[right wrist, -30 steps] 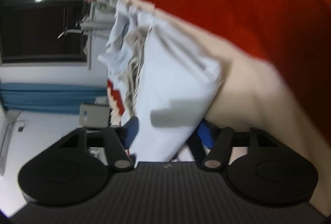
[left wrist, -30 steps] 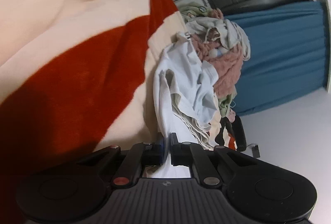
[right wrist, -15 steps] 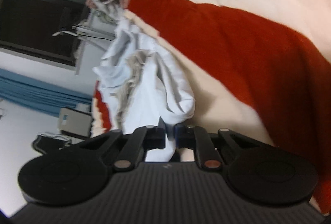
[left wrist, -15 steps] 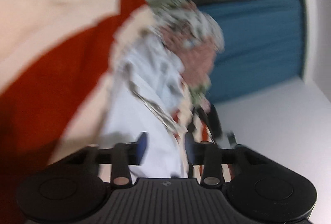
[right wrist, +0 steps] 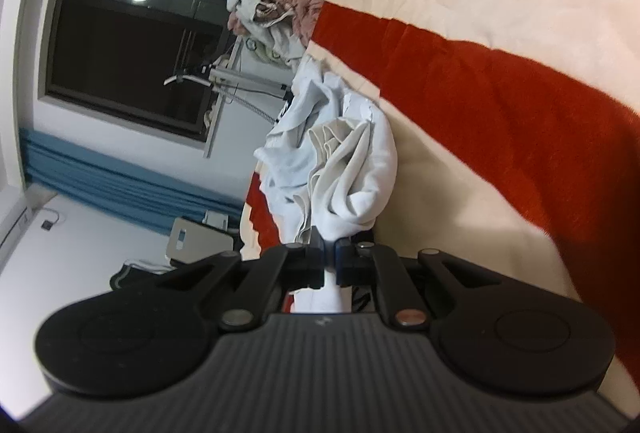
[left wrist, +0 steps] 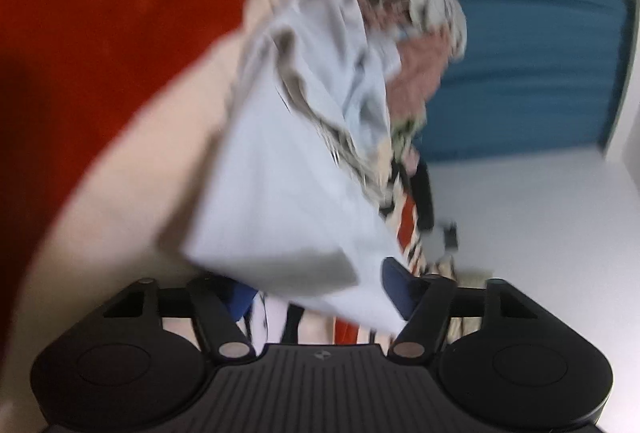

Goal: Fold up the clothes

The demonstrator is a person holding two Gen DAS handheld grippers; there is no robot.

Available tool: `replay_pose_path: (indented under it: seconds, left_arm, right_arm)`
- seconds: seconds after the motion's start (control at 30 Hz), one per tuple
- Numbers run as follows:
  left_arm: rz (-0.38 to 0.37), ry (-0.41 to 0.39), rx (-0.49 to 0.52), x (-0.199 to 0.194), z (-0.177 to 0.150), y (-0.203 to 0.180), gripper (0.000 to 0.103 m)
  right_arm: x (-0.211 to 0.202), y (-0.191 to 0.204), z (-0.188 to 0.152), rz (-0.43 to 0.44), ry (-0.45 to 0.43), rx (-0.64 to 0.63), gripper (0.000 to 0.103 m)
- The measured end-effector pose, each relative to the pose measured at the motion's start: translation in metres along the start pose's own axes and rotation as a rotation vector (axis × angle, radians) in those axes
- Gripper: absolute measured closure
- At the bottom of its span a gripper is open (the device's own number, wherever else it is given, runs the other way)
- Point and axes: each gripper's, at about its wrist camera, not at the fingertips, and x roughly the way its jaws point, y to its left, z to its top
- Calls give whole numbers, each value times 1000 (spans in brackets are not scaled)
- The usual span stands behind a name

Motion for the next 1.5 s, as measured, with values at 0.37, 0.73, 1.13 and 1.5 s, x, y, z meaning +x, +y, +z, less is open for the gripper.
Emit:
replay_pose_path:
  seconds: [0.37,0.73,1.13,1.5]
  left_arm:
    - [-2,-108,115,-19,5,-17,92]
    - [-71,-197,338,-94,-46,-87,94]
    - [-151,-220,441,-204,-163,-100,94]
    - [73,-241,536,-161,-118,-159,93]
  right_arm:
    - [-1,8,-9,-42,-9,-133,95]
    - [-73,32,-35,80,-85,-228,95]
    - [-183,46,-96,149,-229,-457,95]
    - [-136,88,-57,68,-164,-459,95]
